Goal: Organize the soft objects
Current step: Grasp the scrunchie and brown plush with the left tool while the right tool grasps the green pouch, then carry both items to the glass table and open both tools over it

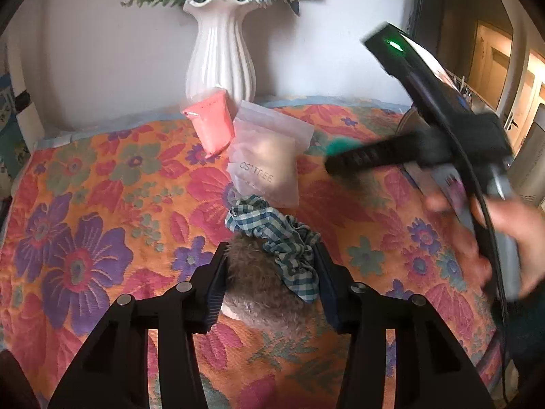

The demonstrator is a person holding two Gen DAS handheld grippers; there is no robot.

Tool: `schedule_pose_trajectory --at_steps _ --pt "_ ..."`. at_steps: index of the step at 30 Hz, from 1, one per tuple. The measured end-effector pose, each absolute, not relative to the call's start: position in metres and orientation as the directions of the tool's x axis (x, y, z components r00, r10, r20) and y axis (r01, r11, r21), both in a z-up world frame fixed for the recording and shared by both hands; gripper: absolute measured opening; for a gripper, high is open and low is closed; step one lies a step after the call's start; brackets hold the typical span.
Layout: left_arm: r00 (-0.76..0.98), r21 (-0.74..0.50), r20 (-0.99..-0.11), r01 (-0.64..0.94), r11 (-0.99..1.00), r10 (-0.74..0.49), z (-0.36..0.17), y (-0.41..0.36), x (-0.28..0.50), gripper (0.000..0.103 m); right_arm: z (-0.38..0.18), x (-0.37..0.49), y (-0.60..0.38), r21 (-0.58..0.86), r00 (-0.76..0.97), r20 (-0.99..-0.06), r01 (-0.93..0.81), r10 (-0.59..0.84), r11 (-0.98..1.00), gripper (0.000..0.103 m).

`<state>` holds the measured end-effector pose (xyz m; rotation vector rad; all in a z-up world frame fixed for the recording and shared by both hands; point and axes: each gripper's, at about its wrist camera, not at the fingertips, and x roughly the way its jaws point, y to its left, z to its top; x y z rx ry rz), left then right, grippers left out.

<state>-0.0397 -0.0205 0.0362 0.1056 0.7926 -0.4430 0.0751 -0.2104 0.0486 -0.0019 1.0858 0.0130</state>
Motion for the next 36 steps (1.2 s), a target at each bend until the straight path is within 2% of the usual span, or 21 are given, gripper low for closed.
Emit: schedule_pose_trajectory --at_steps 9,14,16,19,20,21,23,25,27,28,29,36 --pt "0.642 -0.094 -0.685 0.390 0.916 -0.344 0.039 -0.012 -0.043 0.044 0.050 -0.038 -0.186 0.025 0.528 -0.849 -0.001 0.022 1.000 0.050" --pt "0.650 -0.113 -0.674 0.379 0.918 -0.352 0.040 -0.008 -0.045 0.044 0.046 -0.070 -0.195 0.048 0.569 -0.821 -0.004 0.042 0.999 0.051" --pt "0.643 -0.097 -0.685 0.387 0.917 -0.343 0.037 -0.012 -0.044 0.046 0.043 -0.074 -0.200 0.073 0.567 -0.820 -0.019 0.071 0.997 0.059" --pt "0.613 -0.066 -0.728 0.382 0.922 -0.306 0.029 -0.020 -0.037 0.060 0.040 -0.073 -0.200 0.083 0.570 -0.818 -0.019 0.079 0.996 0.063" --pt "0.605 -0.063 -0.739 0.377 0.924 -0.297 0.027 -0.020 -0.035 0.071 0.040 -0.073 -0.198 0.072 0.570 -0.818 -0.020 0.070 0.997 0.063" --pt "0.596 -0.069 -0.745 0.376 0.924 -0.299 0.026 -0.020 -0.034 0.075 0.039 -0.074 -0.197 0.060 0.571 -0.819 -0.021 0.061 0.998 0.063" --pt "0.579 -0.091 -0.756 0.368 0.925 -0.305 0.025 -0.017 -0.031 0.074 0.040 -0.075 -0.195 0.051 0.572 -0.818 -0.022 0.054 0.998 0.063" --pt "0.584 -0.106 -0.749 0.363 0.926 -0.314 0.025 -0.014 -0.031 0.073 0.040 -0.074 -0.196 0.062 0.578 -0.814 -0.021 0.063 0.998 0.063" --pt "0.599 -0.109 -0.738 0.350 0.930 -0.312 0.026 -0.011 -0.031 0.048 0.041 -0.076 -0.199 0.077 0.590 -0.804 -0.013 0.070 0.997 0.052" --pt "0.600 -0.107 -0.738 0.348 0.931 -0.309 0.026 -0.012 -0.030 0.048 0.042 -0.078 -0.199 0.088 0.597 -0.799 -0.013 0.079 0.996 0.050" --pt "0.598 -0.104 -0.738 0.356 0.928 -0.312 0.026 -0.014 -0.031 0.041 0.044 -0.079 -0.200 0.095 0.606 -0.791 -0.017 0.086 0.995 0.048" --pt "0.653 -0.007 -0.704 0.388 0.921 -0.281 0.036 -0.025 -0.054 0.039 0.050 -0.111 -0.203 0.115 0.625 -0.773 -0.025 0.105 0.993 0.047"
